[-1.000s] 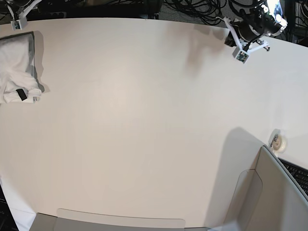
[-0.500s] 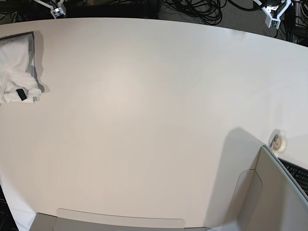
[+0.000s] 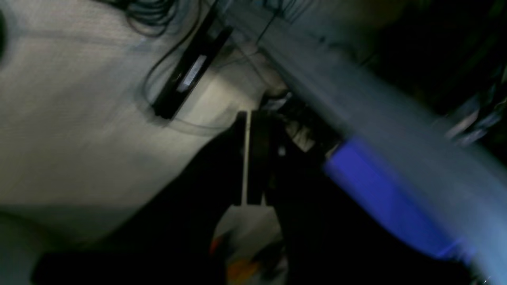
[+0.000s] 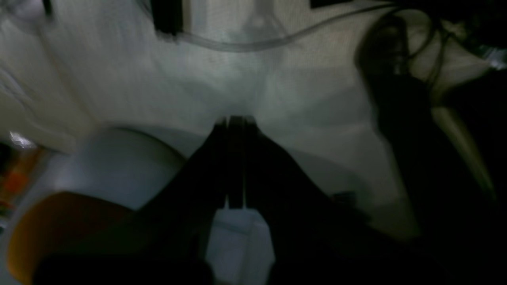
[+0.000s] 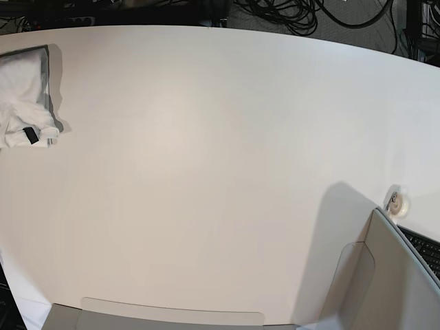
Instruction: Layout the t-shirt on the table in an organized manner, then fold the t-shirt properly
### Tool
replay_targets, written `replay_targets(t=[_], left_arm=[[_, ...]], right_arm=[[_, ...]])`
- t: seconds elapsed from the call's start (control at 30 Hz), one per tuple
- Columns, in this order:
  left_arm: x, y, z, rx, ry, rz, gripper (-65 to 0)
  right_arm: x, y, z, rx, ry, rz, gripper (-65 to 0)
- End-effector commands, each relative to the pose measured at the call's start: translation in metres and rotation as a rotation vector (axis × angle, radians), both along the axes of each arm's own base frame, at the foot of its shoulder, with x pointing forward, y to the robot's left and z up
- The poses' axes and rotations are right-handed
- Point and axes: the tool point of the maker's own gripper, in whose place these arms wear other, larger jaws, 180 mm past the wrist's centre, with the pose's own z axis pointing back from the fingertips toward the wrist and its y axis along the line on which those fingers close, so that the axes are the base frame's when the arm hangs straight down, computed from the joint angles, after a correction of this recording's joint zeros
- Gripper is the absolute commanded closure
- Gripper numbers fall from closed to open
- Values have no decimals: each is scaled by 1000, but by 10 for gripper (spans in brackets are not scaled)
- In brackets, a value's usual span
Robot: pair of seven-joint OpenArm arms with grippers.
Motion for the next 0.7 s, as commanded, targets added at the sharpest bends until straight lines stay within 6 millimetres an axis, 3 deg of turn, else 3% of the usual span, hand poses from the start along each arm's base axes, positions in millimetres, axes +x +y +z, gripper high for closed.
replay_targets(t=[0.0, 0.2, 0.27, 0.37, 0.43, 0.53, 0.67], left_arm=[[3, -7, -3, -21, -7, -17, 0], [38, -55, -25, -75, -74, -166, 0], [43, -72, -28, -57, -116, -249, 0], [33, -92, -37, -5, -105, -403, 0], [19, -82, -44, 51, -56, -496, 0], [3, -77, -50, 114, 3, -601, 0], [-3, -63, -58, 235, 45, -661, 0]], right_arm=[[-8, 10, -5, 22, 22, -14, 0], [10, 75, -25, 127, 0, -31, 0], [19, 87, -28, 121, -19, -76, 0], [29, 86, -33, 29, -48, -199, 0], [36, 90, -35, 13, -73, -199, 0], [49, 80, -37, -25, -133, -215, 0], [69, 72, -39, -67, -181, -224, 0]])
